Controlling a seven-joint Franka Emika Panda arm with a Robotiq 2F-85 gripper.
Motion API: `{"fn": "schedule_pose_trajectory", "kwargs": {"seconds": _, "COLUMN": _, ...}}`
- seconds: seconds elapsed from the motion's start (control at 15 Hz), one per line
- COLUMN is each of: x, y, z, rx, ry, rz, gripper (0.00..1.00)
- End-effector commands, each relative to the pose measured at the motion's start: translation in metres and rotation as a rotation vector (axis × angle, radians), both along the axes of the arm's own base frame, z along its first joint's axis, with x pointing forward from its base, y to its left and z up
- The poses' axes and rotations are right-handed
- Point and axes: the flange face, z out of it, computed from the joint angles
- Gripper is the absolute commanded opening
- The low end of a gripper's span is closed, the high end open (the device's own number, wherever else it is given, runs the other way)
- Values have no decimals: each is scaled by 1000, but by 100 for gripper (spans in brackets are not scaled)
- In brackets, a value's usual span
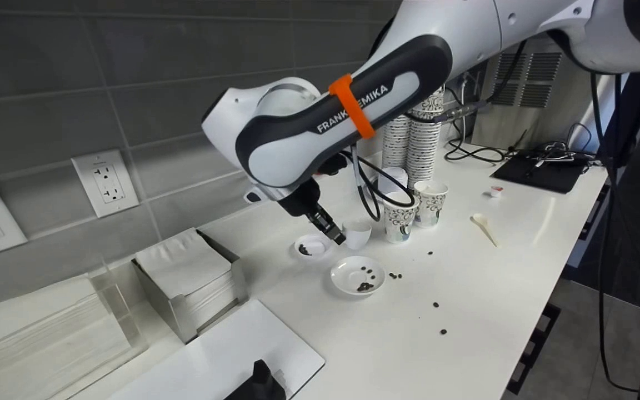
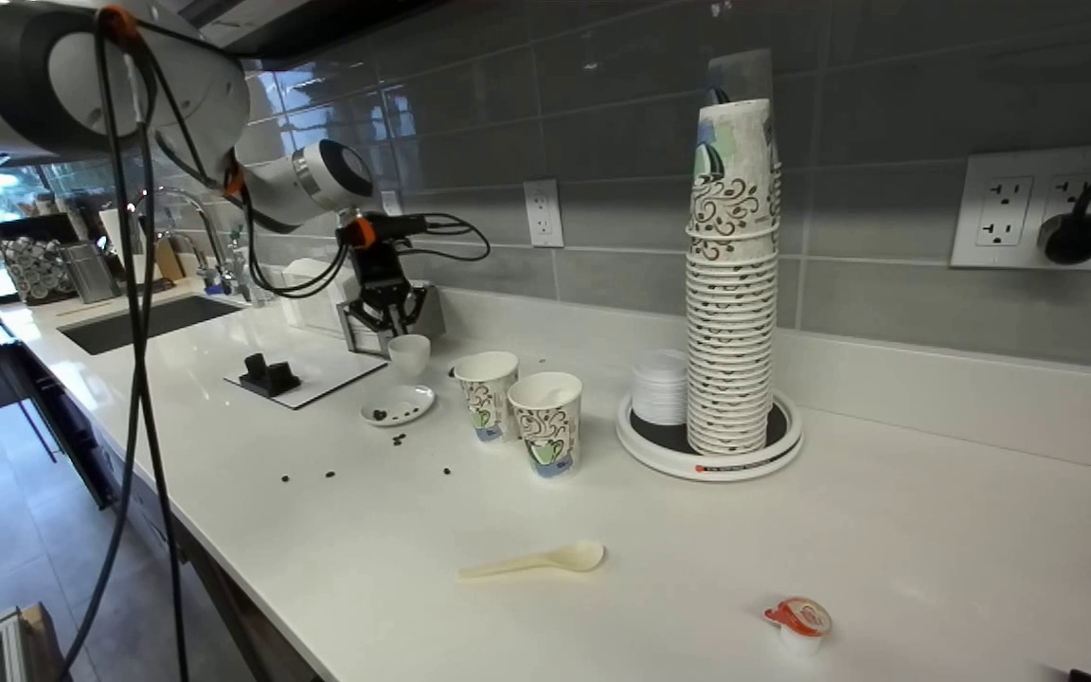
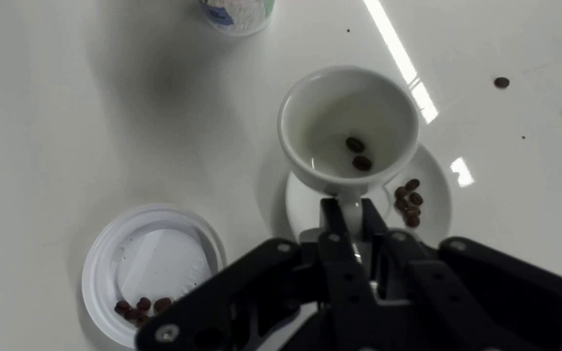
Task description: Transfer the beans from the tea cup to the coffee cup
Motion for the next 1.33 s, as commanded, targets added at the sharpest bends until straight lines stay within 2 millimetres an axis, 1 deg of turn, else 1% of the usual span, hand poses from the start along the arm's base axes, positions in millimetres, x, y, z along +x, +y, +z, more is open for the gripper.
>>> {"fn": "schedule_pose_trajectory", "kwargs": {"seconds": 0.0, "x": -4, "y": -34, "z": 19, "rx": 140, "ry": 20, "rz": -21, "gripper": 3}}
{"fn": "schedule_pose_trajectory", "kwargs": {"seconds": 0.2, "x": -9, "y": -66, "z": 23, "rx": 218, "ry": -7, "rz": -86, "gripper": 3}}
{"fn": "schedule_pose_trajectory", "kwargs": {"seconds": 0.53, "x": -28, "y": -105, "z": 30, "rx": 316, "ry": -80, "rz": -167, "gripper": 3}}
{"fn": "schedule_pose_trajectory", "kwargs": {"seconds": 0.67, "x": -35, "y": -115, "z": 37, "rx": 340, "ry": -137, "rz": -194, "gripper": 3}}
{"fn": "schedule_pose_trajectory", "kwargs": {"seconds": 0.93, "x": -48, "y": -127, "z": 52, "rx": 349, "ry": -208, "rz": -205, "gripper": 3}}
{"fn": "schedule_pose_trajectory", "kwargs": {"seconds": 1.13, "x": -55, "y": -130, "z": 71, "rx": 352, "ry": -251, "rz": -214, "gripper": 3}}
{"fn": "schedule_pose_trajectory", "kwargs": {"seconds": 1.27, "x": -57, "y": -132, "z": 83, "rx": 360, "ry": -282, "rz": -229, "gripper": 3}}
